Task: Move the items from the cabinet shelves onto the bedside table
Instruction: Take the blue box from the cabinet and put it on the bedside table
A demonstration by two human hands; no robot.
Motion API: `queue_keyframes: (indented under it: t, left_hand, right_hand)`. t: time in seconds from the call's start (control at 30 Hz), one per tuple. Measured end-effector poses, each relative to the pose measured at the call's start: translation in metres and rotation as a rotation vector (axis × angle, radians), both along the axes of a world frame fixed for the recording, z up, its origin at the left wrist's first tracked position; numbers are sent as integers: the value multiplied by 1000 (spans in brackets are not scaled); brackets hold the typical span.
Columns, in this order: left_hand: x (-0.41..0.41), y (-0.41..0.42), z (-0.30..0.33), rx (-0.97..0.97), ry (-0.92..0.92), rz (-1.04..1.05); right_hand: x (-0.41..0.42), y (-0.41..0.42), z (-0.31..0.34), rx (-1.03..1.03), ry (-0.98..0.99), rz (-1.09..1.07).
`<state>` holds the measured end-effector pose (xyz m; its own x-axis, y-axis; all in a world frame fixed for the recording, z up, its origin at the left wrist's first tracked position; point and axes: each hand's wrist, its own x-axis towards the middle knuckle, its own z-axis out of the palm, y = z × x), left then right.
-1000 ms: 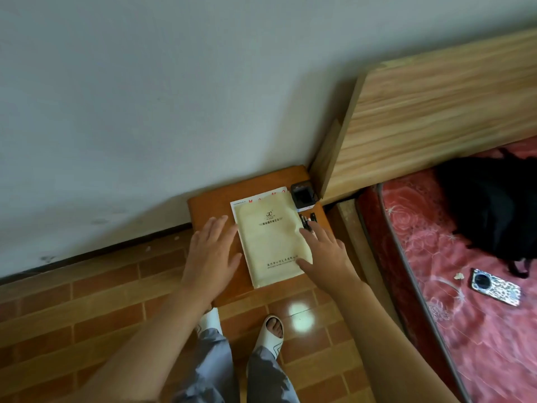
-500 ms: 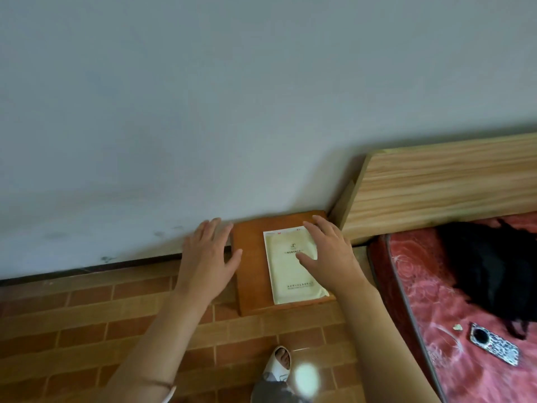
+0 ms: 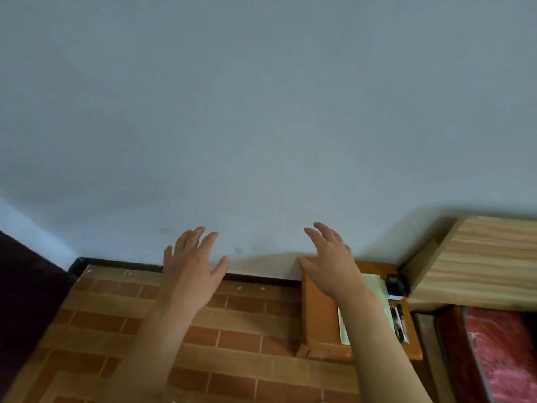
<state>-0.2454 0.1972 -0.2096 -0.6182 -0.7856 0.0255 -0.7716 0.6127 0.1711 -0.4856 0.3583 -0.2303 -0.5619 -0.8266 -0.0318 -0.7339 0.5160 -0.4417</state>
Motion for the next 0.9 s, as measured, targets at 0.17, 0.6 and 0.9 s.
queue_keyframes:
  t: [0.17,0.6,0.9]
  left_hand:
    - [129,-32,23,-34,32,161]
    - [435,-40,72,-136,135,635]
    - [592,1,82,-232,184,921]
  right_hand:
    - [103,-62,21,-9,39,146]
    - [383,-222,86,-146,195,663]
    - [580,-297,107,-264,116,1106]
